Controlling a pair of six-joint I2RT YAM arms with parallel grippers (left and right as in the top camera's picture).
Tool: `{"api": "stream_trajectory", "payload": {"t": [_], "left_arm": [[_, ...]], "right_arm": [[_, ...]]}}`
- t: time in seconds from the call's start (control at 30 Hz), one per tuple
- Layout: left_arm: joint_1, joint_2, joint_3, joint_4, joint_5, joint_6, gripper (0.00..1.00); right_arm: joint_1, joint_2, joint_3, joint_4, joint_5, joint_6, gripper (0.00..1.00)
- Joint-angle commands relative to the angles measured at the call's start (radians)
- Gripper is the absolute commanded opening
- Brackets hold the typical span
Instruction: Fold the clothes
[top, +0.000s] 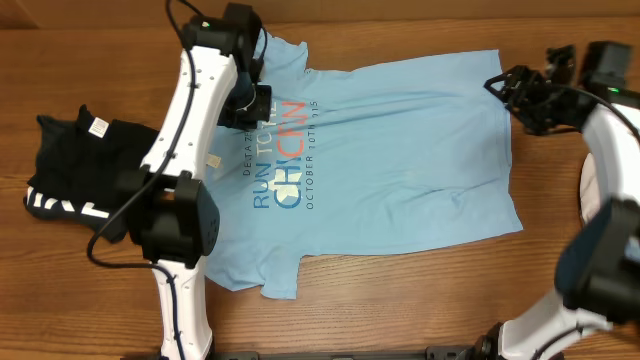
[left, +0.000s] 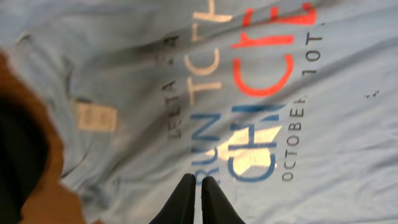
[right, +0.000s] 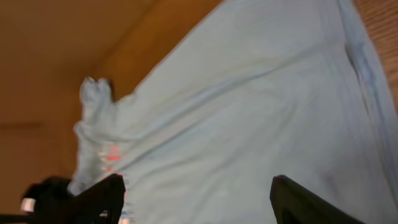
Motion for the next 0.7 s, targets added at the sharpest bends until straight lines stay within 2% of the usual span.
{"api": "stream_trajectory", "payload": {"t": [0.0,0.1,0.2,0.33,0.4,0.43,0.47,0.5,0.57,0.67], "left_arm": [[0.012,-0.199,0.040,-0.064,-0.026,-0.085,0.10],[0.012,-0.340,0.040,-0.161,-0.086,-0.152,0.15],[0.011,-0.449,-0.034,-0.182,-0.100,-0.179,0.18],[0.010,-0.509,-0.253,-0.182,-0.058,-0.196,0.16],[-0.003,-0.521,-0.423,-0.147,0.013,-0.196,0.14],[-0.029,-0.533,-0.593,-0.066,0.111,-0.190,0.15],[-0.045,-0.537,-0.681,-0.023,0.166,-0.189,0.15],[-0.077,-0.541,-0.829,0.043,0.193,-0.228,0.14],[-0.130,-0.561,-1.018,0.148,0.216,-0.320,0.13],[-0.177,-0.670,-1.305,0.291,0.241,-0.547,0.10]], "right_arm": [[-0.030,-0.197,0.019,-0.147,0.038,-0.028,0.85],[-0.040,-0.320,0.019,-0.377,0.169,0.018,0.85],[-0.040,-0.337,0.008,-0.609,0.294,0.018,0.85],[-0.040,-0.337,-0.122,-0.622,0.299,0.015,0.85],[-0.039,-0.337,-0.179,-0.617,0.299,0.013,0.86],[-0.039,-0.337,-0.206,-0.612,0.296,0.013,0.87],[-0.039,-0.337,-0.217,-0.612,0.296,0.010,0.88],[-0.039,-0.337,-0.234,-0.609,0.296,0.009,0.89],[-0.039,-0.337,-0.251,-0.602,0.296,-0.009,0.90],[-0.039,-0.337,-0.251,-0.598,0.296,-0.013,0.90]]}}
